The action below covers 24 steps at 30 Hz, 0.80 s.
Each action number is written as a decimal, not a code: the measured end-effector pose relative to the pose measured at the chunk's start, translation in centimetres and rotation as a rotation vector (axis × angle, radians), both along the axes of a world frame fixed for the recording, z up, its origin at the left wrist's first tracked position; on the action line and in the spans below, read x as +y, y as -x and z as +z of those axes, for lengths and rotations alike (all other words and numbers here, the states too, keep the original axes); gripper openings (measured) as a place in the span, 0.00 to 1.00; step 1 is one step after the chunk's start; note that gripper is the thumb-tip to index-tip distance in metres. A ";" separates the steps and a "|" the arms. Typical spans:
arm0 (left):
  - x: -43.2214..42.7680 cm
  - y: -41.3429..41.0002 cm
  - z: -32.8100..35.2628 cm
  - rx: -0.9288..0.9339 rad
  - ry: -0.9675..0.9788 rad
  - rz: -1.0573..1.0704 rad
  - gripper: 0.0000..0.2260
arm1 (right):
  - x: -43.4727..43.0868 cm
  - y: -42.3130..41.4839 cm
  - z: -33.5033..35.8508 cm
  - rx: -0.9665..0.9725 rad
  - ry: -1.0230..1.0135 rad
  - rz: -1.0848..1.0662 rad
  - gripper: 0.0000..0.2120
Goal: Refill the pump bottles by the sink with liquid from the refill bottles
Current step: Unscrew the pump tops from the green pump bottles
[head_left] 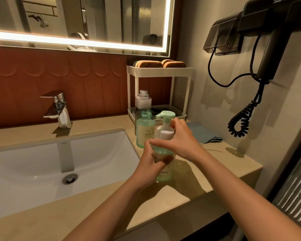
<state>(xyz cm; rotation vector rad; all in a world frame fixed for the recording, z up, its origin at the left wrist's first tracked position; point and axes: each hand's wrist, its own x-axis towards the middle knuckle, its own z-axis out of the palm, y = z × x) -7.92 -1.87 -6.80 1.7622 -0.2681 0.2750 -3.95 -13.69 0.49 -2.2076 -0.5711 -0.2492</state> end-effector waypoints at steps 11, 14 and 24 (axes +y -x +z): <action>-0.1 0.1 0.2 0.022 -0.008 0.020 0.32 | -1.9 -0.2 1.5 0.193 -0.026 0.282 0.33; -0.1 0.0 0.0 0.019 -0.005 0.011 0.30 | -0.5 0.0 0.6 -0.003 0.003 0.029 0.30; 0.0 0.0 -0.1 0.011 -0.002 0.014 0.30 | -1.8 -0.2 1.2 0.224 -0.149 0.297 0.31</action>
